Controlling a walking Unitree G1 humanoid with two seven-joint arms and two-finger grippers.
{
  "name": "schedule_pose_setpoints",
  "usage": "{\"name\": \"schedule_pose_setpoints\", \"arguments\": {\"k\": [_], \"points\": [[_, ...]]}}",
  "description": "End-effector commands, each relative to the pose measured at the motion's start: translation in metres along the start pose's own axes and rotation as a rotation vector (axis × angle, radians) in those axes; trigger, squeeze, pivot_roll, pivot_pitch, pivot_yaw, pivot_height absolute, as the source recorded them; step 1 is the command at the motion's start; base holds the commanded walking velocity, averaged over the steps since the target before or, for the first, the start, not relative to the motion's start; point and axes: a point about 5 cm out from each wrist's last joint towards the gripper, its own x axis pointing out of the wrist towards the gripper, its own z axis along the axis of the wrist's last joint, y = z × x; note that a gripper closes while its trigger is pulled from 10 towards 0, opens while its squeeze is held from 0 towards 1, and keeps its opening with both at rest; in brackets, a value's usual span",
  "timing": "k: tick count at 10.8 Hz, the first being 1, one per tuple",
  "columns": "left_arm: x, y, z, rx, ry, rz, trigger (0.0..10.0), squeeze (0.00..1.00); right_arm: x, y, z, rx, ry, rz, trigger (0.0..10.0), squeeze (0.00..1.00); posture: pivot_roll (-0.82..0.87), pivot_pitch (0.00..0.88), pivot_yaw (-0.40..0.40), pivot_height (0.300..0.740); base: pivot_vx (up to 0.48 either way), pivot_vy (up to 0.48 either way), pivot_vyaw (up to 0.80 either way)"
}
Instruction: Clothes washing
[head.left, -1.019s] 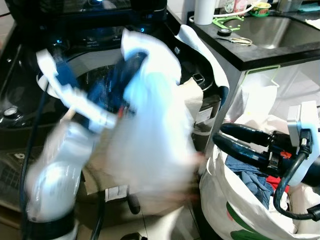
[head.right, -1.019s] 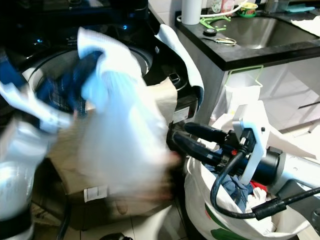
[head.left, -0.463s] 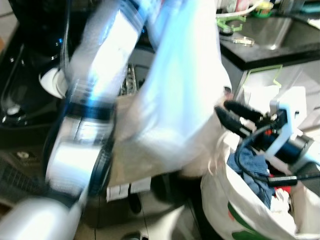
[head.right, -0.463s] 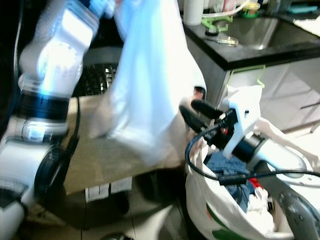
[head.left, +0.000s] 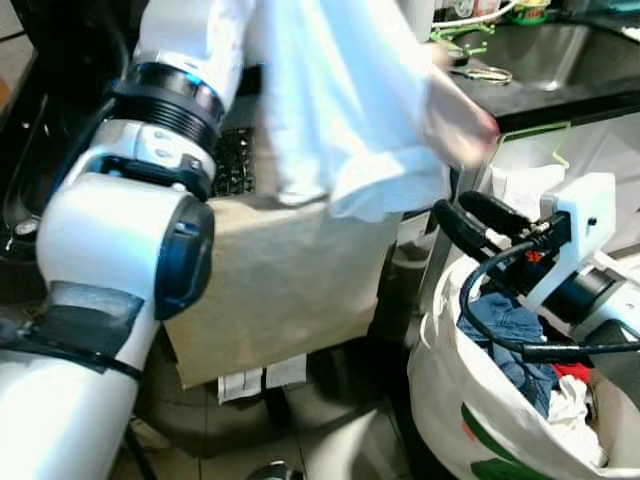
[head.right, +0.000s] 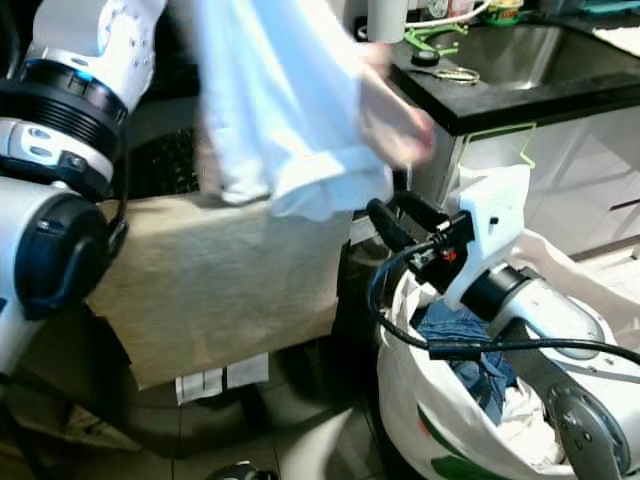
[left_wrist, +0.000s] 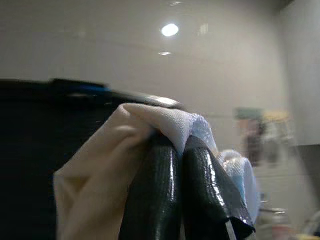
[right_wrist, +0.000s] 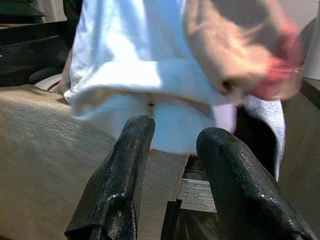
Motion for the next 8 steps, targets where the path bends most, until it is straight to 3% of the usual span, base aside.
{"name": "schedule_pose_setpoints", "arguments": {"k": [1,2,3,6,7,8], "points": [[0.005,0.005,0.010,0.060,-0.042,0.041,0.0,0.00,-0.003,0.001,0.004,-0.016,-0.023,-0.012,10.0,0.00,-0.07,0.025,0.114,0.740,0.000,0.000,0.00],[0.003,0.004,0.004,0.093,-0.031,0.044,0.0,0.00,-0.003,0.001,0.003,-0.016,-0.021,-0.012,10.0,0.00,-0.07,0.025,0.114,0.740,0.000,0.000,0.00],[-0.006,0.003,-0.018,0.199,0.033,0.041,0.0,0.00,-0.003,0.002,0.002,-0.018,-0.012,-0.010,10.0,0.00,-0.07,0.026,0.111,0.740,0.000,0.000,0.00],[-0.025,-0.002,-0.057,0.273,0.178,-0.008,0.0,0.00,-0.002,0.004,-0.001,-0.021,0.000,-0.001,10.0,0.00,-0.07,0.026,0.111,0.740,0.000,0.000,0.00],[-0.034,-0.008,-0.072,0.284,0.235,-0.073,10.0,0.00,-0.002,0.004,-0.001,-0.022,0.004,0.004,10.0,0.00,-0.07,0.026,0.111,0.740,0.000,0.000,0.00],[-0.050,-0.027,-0.094,0.286,0.329,-0.296,10.0,0.00,-0.003,0.007,-0.004,-0.028,0.028,0.026,10.0,0.00,-0.07,0.027,0.107,0.740,0.000,0.000,0.00]]}}
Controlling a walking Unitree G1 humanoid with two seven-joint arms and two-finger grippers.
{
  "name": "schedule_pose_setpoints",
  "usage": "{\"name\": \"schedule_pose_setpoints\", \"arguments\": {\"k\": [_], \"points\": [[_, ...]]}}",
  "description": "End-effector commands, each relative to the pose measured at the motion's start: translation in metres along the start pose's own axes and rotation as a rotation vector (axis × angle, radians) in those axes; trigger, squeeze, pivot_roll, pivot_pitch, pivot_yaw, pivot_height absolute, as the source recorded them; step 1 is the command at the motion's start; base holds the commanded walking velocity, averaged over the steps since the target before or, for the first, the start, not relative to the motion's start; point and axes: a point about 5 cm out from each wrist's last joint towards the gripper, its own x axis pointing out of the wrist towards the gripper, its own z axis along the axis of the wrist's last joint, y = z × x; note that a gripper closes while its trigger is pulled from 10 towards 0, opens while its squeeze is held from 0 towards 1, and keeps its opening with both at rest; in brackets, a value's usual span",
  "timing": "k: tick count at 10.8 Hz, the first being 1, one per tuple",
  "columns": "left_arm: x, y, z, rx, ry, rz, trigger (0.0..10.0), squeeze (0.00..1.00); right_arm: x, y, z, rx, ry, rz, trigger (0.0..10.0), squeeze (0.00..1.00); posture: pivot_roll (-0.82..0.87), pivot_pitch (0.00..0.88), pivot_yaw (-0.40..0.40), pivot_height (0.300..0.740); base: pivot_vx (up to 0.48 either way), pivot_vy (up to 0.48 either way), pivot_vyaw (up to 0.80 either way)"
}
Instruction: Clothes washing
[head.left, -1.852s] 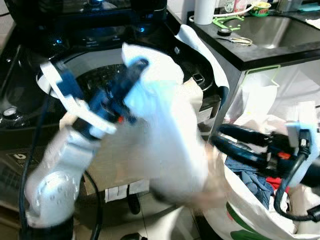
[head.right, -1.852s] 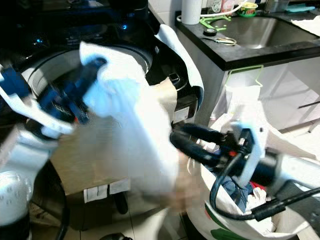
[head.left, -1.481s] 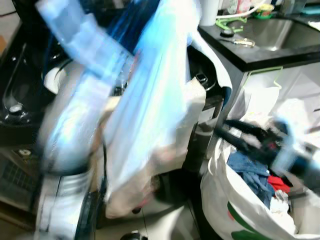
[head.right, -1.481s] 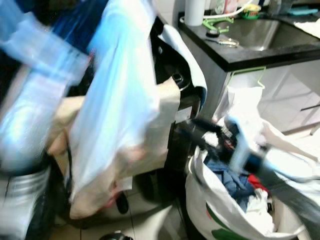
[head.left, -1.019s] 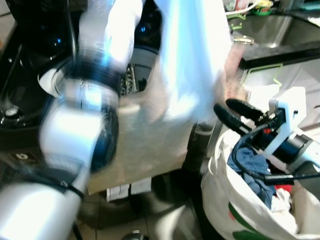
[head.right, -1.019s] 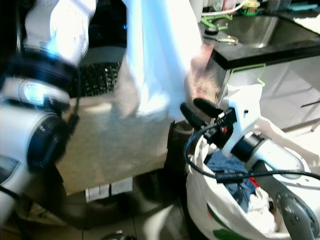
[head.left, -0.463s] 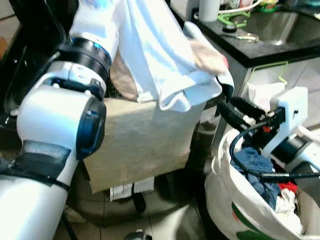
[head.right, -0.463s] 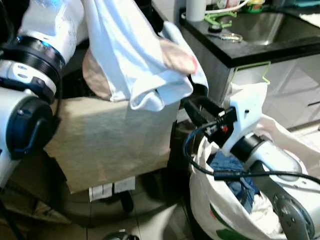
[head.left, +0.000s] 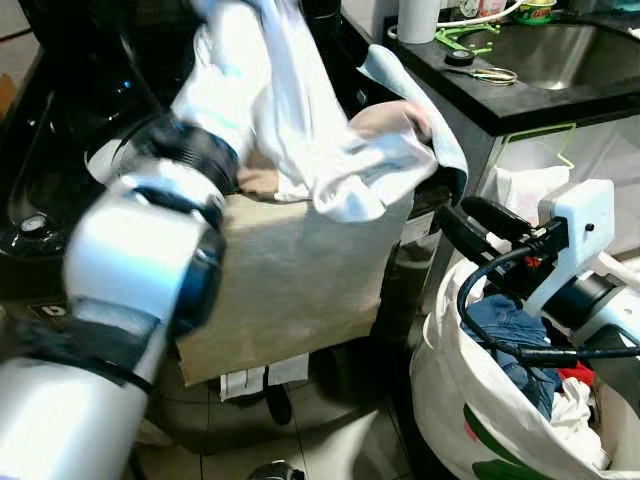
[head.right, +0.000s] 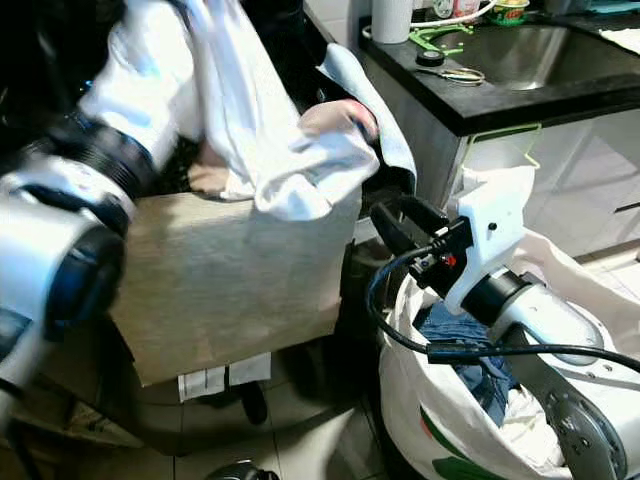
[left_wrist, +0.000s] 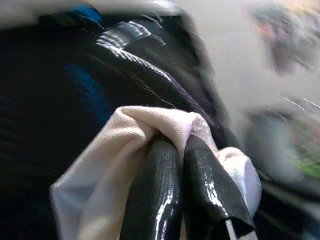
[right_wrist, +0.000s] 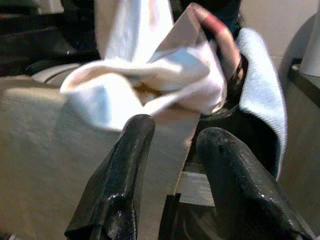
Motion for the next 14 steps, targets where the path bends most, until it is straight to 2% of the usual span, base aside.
{"name": "schedule_pose_setpoints", "arguments": {"k": [1,3,4,5,9,10,12,14], "points": [[-0.003,-0.013,-0.008,0.042,0.038,-0.144,10.0,0.00,0.000,0.007,0.001,-0.015,0.008,0.043,10.0,0.00,-0.07,0.027,0.107,0.740,0.000,0.000,0.00],[-0.005,-0.021,-0.017,0.083,0.109,-0.249,10.0,1.00,-0.002,0.010,-0.003,-0.024,0.034,0.064,10.0,0.00,-0.07,0.028,0.104,0.740,0.000,0.000,0.00],[-0.006,-0.018,-0.023,0.103,0.175,-0.281,10.0,1.00,-0.002,0.012,-0.005,-0.027,0.052,0.083,10.0,0.00,-0.07,0.029,0.102,0.740,0.000,0.000,0.00],[-0.006,-0.018,-0.023,0.103,0.175,-0.281,10.0,1.00,-0.002,0.012,-0.005,-0.027,0.052,0.083,10.0,0.00,-0.07,0.029,0.102,0.740,0.000,0.000,0.00],[-0.008,-0.001,-0.033,0.063,0.298,-0.298,10.0,1.00,-0.002,0.013,-0.008,-0.027,0.079,0.107,10.0,0.00,-0.06,0.024,0.094,0.740,0.000,0.000,0.00],[-0.007,0.002,-0.032,0.038,0.312,-0.286,10.0,1.00,-0.002,0.012,-0.008,-0.026,0.080,0.105,10.0,0.00,-0.06,0.024,0.094,0.740,0.000,0.000,0.00],[-0.006,0.014,-0.033,-0.091,0.367,-0.212,10.0,1.00,0.000,0.009,-0.009,-0.027,0.090,0.090,10.0,0.00,-0.07,0.022,0.094,0.740,0.000,0.000,0.00],[-0.010,0.029,-0.044,-0.128,0.427,-0.131,10.0,1.00,0.000,0.008,-0.012,-0.025,0.108,0.085,10.0,0.00,-0.06,0.022,0.094,0.740,0.000,0.000,0.00]]}}
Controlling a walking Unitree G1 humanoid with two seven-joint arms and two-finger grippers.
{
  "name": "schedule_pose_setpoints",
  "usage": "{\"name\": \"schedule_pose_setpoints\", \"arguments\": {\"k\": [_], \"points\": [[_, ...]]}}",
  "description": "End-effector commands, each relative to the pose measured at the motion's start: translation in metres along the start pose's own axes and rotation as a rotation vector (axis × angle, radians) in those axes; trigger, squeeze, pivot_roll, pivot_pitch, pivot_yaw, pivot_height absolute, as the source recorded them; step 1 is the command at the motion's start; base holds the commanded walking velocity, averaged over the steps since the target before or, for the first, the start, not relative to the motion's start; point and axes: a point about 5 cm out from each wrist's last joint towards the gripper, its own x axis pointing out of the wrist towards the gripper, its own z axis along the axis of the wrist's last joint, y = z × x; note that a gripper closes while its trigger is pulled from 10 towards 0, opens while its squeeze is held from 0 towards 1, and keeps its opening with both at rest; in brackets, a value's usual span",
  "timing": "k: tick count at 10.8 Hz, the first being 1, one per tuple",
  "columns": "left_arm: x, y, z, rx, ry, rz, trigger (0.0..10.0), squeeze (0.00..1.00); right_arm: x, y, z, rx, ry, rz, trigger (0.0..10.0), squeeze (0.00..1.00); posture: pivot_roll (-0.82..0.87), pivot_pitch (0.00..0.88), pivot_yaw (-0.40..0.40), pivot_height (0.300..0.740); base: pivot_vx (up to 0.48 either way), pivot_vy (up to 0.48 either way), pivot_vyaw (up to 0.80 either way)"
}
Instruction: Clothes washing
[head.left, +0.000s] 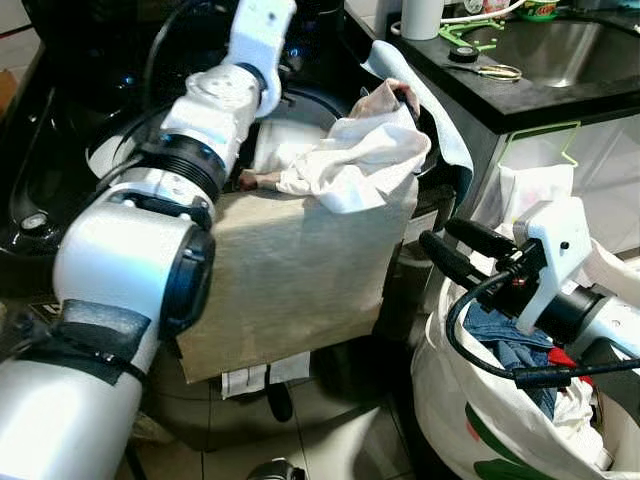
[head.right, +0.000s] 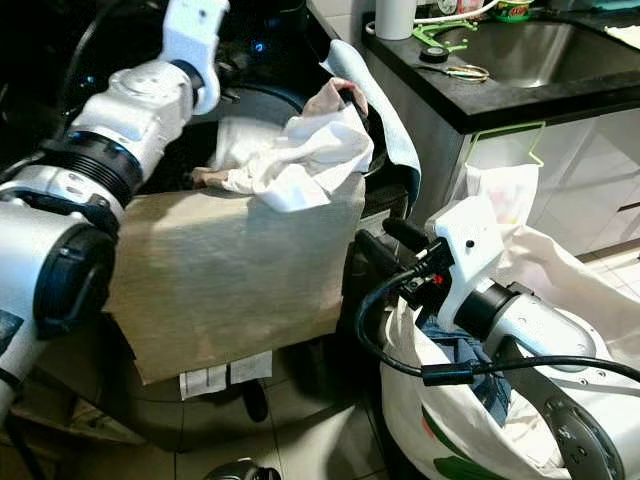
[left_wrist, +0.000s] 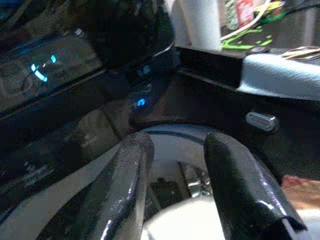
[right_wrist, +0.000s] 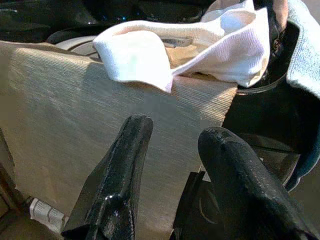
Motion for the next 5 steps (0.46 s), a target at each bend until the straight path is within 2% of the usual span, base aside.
{"name": "schedule_pose_setpoints", "arguments": {"k": [1,2,3,4,5], "points": [[-0.003,0.015,-0.005,-0.036,0.029,0.064,10.0,1.00,0.001,0.000,-0.004,0.002,0.031,0.002,10.0,0.00,-0.06,0.022,0.094,0.740,0.000,0.000,0.00],[-0.004,0.021,-0.007,-0.065,0.034,0.091,10.0,1.00,0.001,-0.001,-0.004,0.000,0.034,-0.003,10.0,0.00,-0.06,0.022,0.095,0.740,0.000,0.000,0.00],[-0.006,0.026,-0.001,-0.101,-0.023,0.096,10.0,0.84,0.002,-0.001,-0.004,0.001,0.030,-0.006,10.0,0.00,-0.07,0.023,0.101,0.740,0.000,0.000,0.00],[-0.007,0.030,0.009,-0.136,-0.098,0.079,10.0,0.00,0.002,-0.001,-0.003,0.004,0.022,-0.018,10.0,0.00,-0.07,0.023,0.104,0.740,0.000,0.000,0.00],[-0.010,0.026,0.025,-0.187,-0.249,-0.080,10.0,0.00,0.002,-0.005,-0.001,-0.013,0.000,-0.078,10.0,0.00,-0.07,0.021,0.112,0.740,0.000,0.000,0.00]]}}
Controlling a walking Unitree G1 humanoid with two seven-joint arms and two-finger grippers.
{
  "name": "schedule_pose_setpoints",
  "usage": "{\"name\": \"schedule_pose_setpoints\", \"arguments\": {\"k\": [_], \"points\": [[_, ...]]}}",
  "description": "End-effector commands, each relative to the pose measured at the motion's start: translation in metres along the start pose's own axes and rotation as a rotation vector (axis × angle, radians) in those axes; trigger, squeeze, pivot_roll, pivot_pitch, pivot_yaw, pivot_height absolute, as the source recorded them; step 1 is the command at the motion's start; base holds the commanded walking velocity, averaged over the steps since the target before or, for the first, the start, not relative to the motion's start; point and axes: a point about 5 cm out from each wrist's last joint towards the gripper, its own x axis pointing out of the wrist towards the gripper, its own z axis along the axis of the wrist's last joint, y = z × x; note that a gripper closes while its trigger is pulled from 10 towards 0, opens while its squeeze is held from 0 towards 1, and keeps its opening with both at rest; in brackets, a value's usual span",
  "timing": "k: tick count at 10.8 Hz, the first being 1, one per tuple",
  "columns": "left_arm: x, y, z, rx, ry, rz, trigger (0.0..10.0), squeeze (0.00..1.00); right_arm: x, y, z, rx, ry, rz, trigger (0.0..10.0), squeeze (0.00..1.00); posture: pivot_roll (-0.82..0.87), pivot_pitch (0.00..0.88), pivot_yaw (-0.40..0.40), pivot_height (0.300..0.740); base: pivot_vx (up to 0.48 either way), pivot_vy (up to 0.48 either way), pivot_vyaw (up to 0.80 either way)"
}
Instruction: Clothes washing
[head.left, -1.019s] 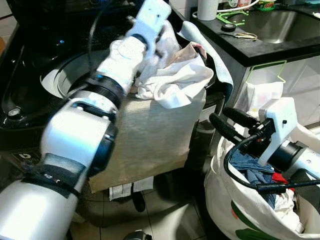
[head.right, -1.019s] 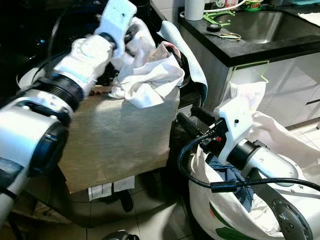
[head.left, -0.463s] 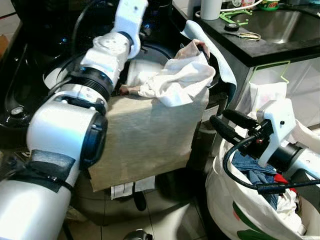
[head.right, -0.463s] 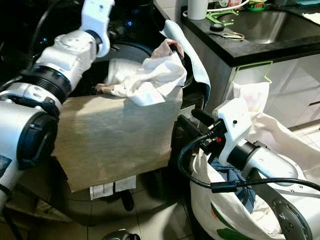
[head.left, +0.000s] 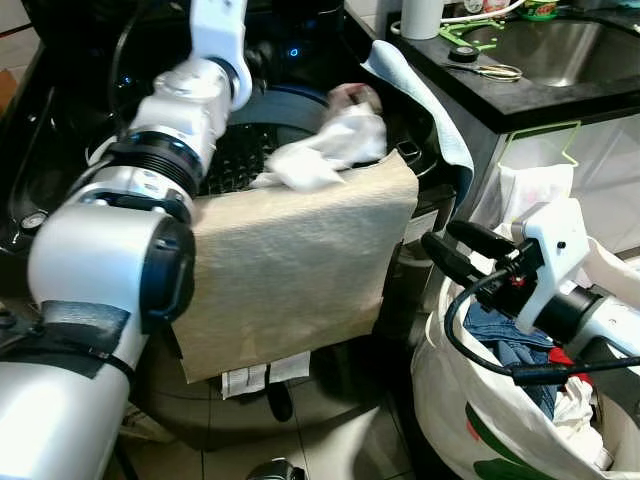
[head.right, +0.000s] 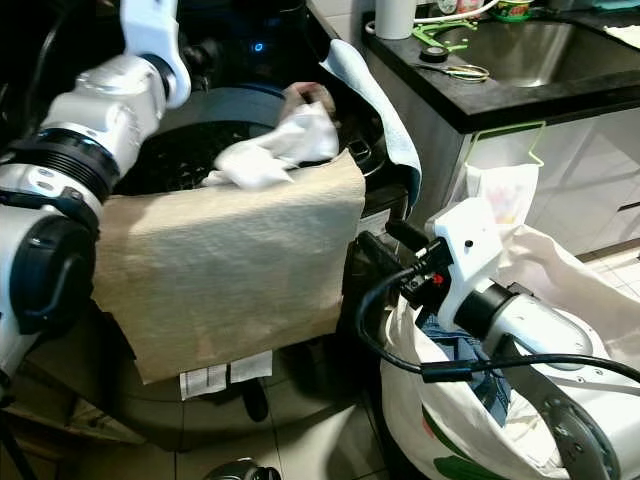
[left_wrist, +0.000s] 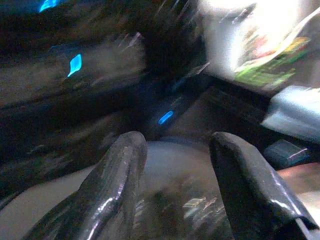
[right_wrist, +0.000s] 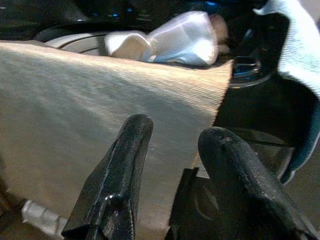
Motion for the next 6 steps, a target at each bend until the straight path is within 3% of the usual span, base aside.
{"name": "schedule_pose_setpoints", "arguments": {"k": [1,2,4,5,6], "points": [[-0.002,-0.004,0.017,-0.023,-0.134,-0.141,10.0,0.00,0.000,-0.003,0.002,-0.019,-0.017,-0.055,10.0,0.00,-0.07,0.023,0.113,0.740,0.000,0.000,0.00],[-0.008,-0.008,0.018,-0.034,-0.233,-0.268,10.0,0.00,0.000,-0.003,0.005,-0.017,-0.052,-0.077,10.0,0.00,-0.08,0.019,0.118,0.740,0.000,0.000,0.00],[-0.027,-0.010,0.010,-0.083,-0.341,-0.463,10.0,0.00,-0.002,0.005,0.005,0.004,-0.084,-0.044,10.0,0.00,-0.08,0.018,0.122,0.740,0.000,0.000,0.00],[-0.058,-0.015,-0.009,-0.067,-0.372,-0.608,10.0,0.00,-0.009,0.011,0.000,0.016,-0.064,-0.012,10.0,0.00,-0.08,0.019,0.116,0.740,0.000,0.000,0.00],[-0.072,-0.020,-0.017,-0.071,-0.371,-0.669,10.0,0.00,-0.011,0.013,-0.003,0.018,-0.050,-0.002,10.0,0.00,-0.08,0.019,0.115,0.740,0.000,0.000,0.00]]}}
